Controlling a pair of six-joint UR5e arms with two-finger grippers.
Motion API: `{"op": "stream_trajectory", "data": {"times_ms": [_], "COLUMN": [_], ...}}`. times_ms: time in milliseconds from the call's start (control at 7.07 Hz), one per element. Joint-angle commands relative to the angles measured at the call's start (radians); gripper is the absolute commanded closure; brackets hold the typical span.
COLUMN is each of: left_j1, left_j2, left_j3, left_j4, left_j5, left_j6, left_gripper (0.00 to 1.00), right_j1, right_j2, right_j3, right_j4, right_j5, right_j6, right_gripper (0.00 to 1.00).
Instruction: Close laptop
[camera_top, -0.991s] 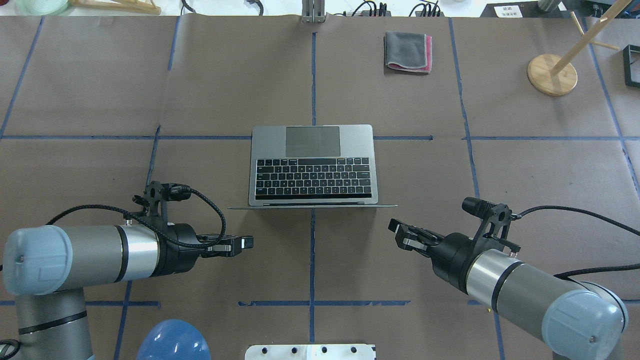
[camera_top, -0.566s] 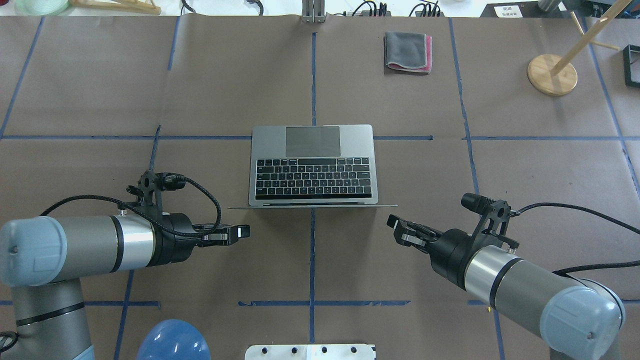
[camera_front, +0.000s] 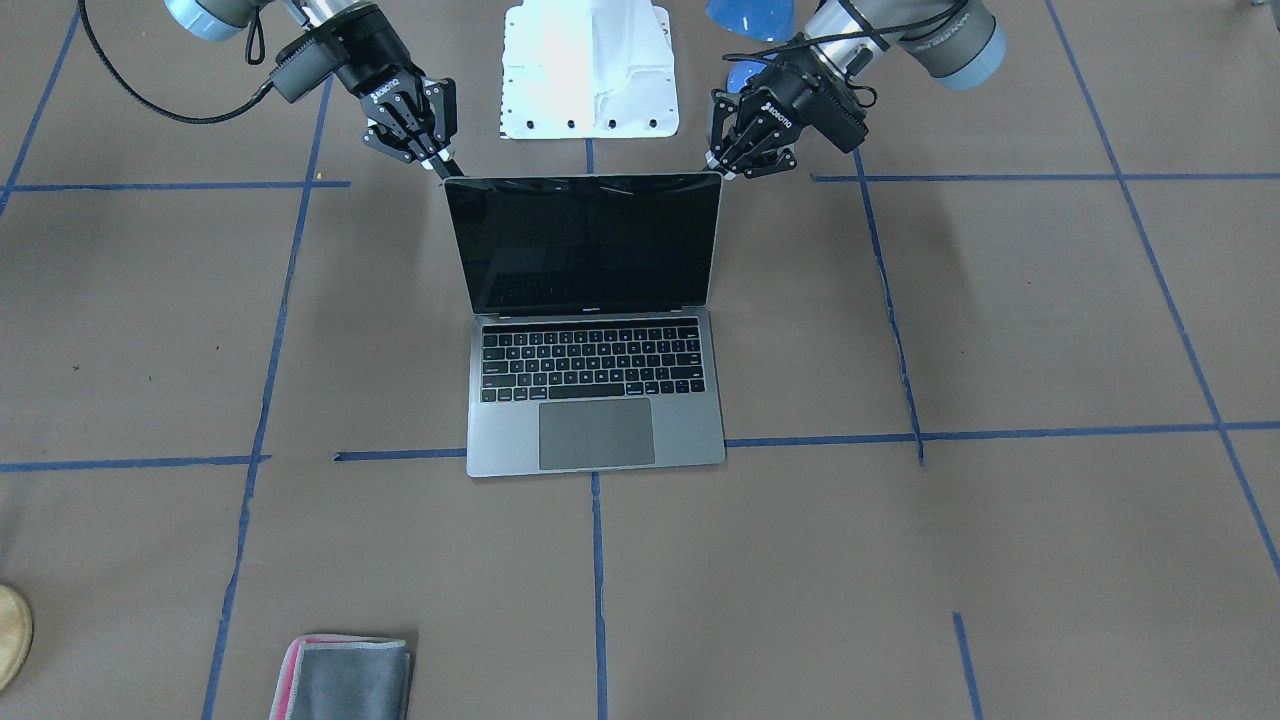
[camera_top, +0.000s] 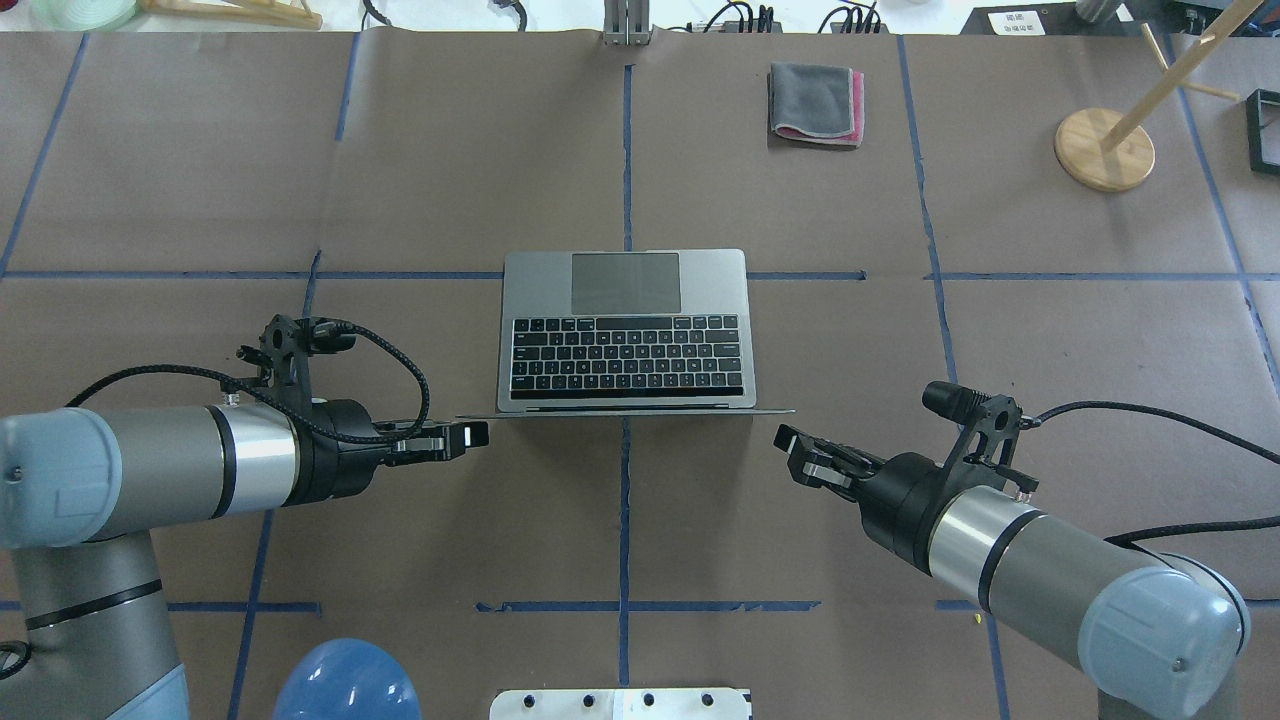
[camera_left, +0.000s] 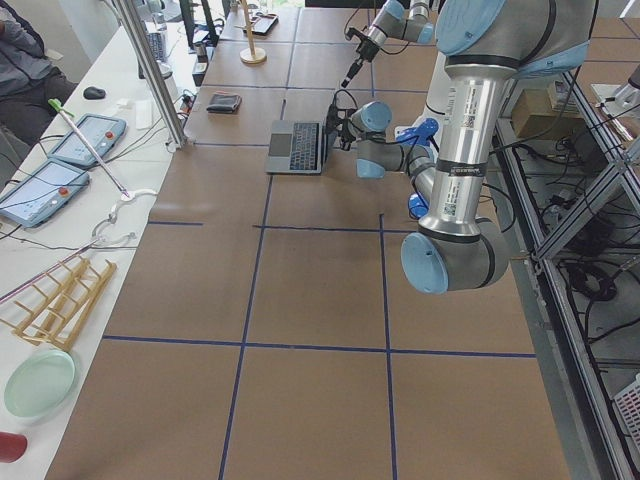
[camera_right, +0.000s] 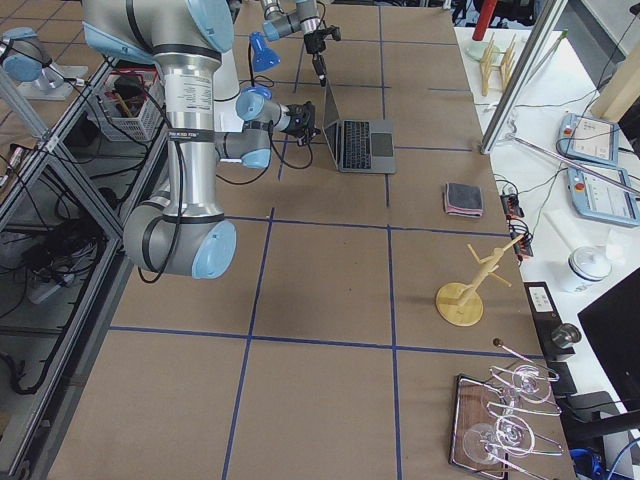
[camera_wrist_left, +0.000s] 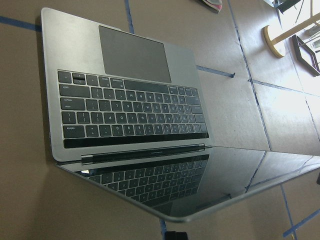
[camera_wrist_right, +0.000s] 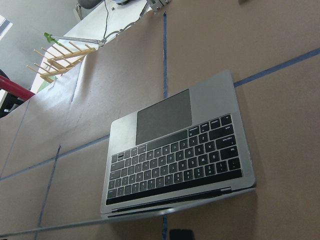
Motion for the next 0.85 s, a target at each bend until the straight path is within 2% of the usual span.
{"op": "stream_trajectory", "data": {"times_ms": [0,283,708], "left_j1": [-0.012,-0.027,-0.058], "left_j2": [-0.033,-0.04,-0.081], "left_j3": [0.004,0.007,0.007], "left_j4": [0.043,0.045,0.12], "left_j5": [-0.002,-0.002,-0.006], "left_j6": [0.002,0.002,0.002], "left_gripper": [1.0,1.0,1.0], "right_j1": [0.02,0.038,0.083], "right_j2": [0.009,0.06,0.066], "right_j3": [-0.014,-0.052,-0.052], "right_j4": [-0.007,-0.01,-0.023], "right_j5": [0.012,0.022,0.07], "right_j6": [-0.001,-0.001,-0.001], "right_gripper": [1.0,1.0,1.0]}}
